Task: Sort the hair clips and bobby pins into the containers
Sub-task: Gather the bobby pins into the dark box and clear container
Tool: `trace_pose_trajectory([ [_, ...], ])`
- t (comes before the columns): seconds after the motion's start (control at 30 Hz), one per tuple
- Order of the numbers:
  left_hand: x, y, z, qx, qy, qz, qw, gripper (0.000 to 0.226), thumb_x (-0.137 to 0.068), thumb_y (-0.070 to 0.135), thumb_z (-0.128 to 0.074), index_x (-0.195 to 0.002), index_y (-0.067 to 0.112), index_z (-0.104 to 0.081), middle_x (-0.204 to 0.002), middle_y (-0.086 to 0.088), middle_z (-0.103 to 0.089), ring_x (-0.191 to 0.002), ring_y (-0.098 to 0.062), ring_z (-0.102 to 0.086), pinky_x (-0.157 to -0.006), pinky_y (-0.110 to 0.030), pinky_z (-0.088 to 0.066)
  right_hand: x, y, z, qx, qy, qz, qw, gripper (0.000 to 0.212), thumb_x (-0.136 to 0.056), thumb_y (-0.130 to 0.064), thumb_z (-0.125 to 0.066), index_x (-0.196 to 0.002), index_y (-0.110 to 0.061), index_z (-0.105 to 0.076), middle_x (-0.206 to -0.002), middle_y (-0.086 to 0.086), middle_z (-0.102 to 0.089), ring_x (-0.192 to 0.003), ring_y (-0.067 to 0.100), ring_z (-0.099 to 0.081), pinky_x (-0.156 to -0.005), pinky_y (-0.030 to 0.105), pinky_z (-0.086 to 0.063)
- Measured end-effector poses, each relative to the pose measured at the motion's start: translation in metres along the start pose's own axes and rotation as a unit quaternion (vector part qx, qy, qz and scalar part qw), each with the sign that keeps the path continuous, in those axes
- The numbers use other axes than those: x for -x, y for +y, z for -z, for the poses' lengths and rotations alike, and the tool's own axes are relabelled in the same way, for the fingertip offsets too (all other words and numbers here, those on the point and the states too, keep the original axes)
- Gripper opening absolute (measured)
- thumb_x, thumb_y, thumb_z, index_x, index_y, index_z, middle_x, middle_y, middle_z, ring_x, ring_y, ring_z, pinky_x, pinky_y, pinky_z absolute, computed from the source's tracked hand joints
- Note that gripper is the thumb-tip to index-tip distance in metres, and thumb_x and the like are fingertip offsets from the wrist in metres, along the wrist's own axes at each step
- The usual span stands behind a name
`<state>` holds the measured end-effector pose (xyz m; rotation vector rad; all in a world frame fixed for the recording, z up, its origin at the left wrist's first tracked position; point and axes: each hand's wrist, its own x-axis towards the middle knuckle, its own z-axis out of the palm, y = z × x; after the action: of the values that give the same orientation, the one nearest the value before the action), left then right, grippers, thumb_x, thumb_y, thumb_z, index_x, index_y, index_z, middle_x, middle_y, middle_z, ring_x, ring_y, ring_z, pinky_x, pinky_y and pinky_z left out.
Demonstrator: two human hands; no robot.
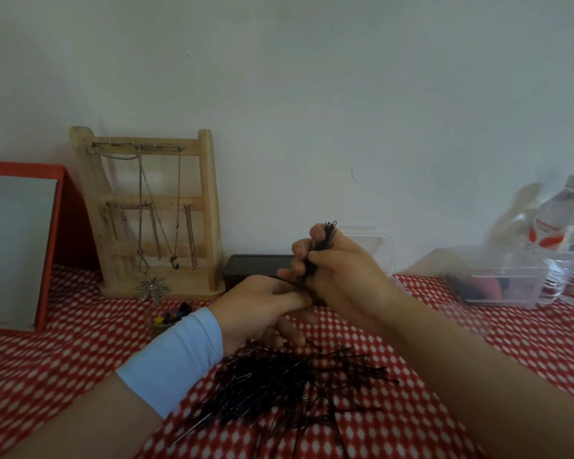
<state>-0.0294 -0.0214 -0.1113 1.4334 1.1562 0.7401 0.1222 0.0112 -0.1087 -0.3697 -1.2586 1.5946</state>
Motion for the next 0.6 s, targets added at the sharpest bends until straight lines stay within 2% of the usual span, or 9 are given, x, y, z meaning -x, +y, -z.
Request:
trace_pose_trajectory([
  [0.07, -0.002, -0.001, 0.003, 0.036, 0.011, 0.001, 0.999, 0.021, -0.095, 0.024, -0.061, -0.107, 0.008, -0.066, -0.090, -0.006, -0.077, -0.061, -0.015, -0.068, -0.047, -0.020, -0.050, 0.000, -0.004, 0.004, -0.014, 0.017, -0.006, 1.000, 0.036, -0.093, 0.016, -0.025, -0.089, -0.015, -0.042, -0.081, 0.007, -0.053, -0.070, 0.020, -0.051, -0.080, 0.042, -0.053],
  [0.2, -0.006, -0.003, 0.002, 0.132, 0.009, 0.002, 0.991, 0.018, -0.094, 0.016, -0.060, -0.101, 0.002, -0.067, -0.088, -0.009, -0.076, -0.065, -0.015, -0.071, -0.052, -0.020, -0.055, 0.001, -0.004, 0.008, -0.037, 0.007, -0.035, 0.999, 0.036, -0.094, 0.015, -0.025, -0.089, -0.016, -0.044, -0.085, 0.008, -0.057, -0.076, 0.022, -0.055, -0.075, 0.037, -0.050],
  [0.33, -0.008, -0.003, -0.002, 0.190, -0.010, 0.039, 0.981, 0.020, -0.095, 0.014, -0.059, -0.108, 0.000, -0.065, -0.096, -0.014, -0.075, -0.074, -0.019, -0.074, -0.059, -0.024, -0.059, -0.001, -0.003, 0.008, -0.011, 0.034, -0.028, 0.999, 0.040, -0.093, 0.017, -0.023, -0.089, -0.018, -0.042, -0.081, 0.005, -0.053, -0.066, 0.016, -0.048, -0.065, 0.028, -0.041],
  [0.43, -0.008, 0.002, -0.001, 0.328, -0.039, 0.075, 0.941, 0.031, -0.096, 0.010, -0.051, -0.120, -0.008, -0.058, -0.111, -0.026, -0.069, -0.099, -0.032, -0.070, -0.081, -0.038, -0.060, -0.002, -0.008, 0.007, 0.066, 0.069, 0.026, 0.995, 0.042, -0.092, 0.020, -0.023, -0.088, -0.018, -0.042, -0.086, 0.006, -0.054, -0.064, 0.014, -0.046, -0.061, 0.026, -0.036],
  [0.53, -0.004, 0.008, -0.002, 0.457, -0.091, 0.076, 0.882, 0.048, -0.091, 0.012, -0.048, -0.129, -0.018, -0.046, -0.125, -0.037, -0.056, -0.119, -0.045, -0.056, -0.104, -0.050, -0.044, -0.001, -0.011, 0.007, 0.162, 0.088, 0.053, 0.981, 0.037, -0.094, 0.017, -0.031, -0.087, -0.016, -0.046, -0.104, 0.007, -0.061, -0.067, 0.014, -0.047, -0.061, 0.026, -0.037],
  [0.6, -0.004, 0.009, -0.004, 0.504, -0.112, 0.064, 0.854, 0.050, -0.096, 0.014, -0.044, -0.132, -0.021, -0.039, -0.129, -0.040, -0.051, -0.124, -0.048, -0.051, -0.111, -0.053, -0.035, 0.000, -0.010, 0.006, 0.203, 0.084, 0.057, 0.974, 0.035, -0.096, 0.015, -0.034, -0.087, -0.016, -0.047, -0.108, 0.005, -0.065, -0.070, 0.014, -0.049, -0.063, 0.026, -0.040],
])
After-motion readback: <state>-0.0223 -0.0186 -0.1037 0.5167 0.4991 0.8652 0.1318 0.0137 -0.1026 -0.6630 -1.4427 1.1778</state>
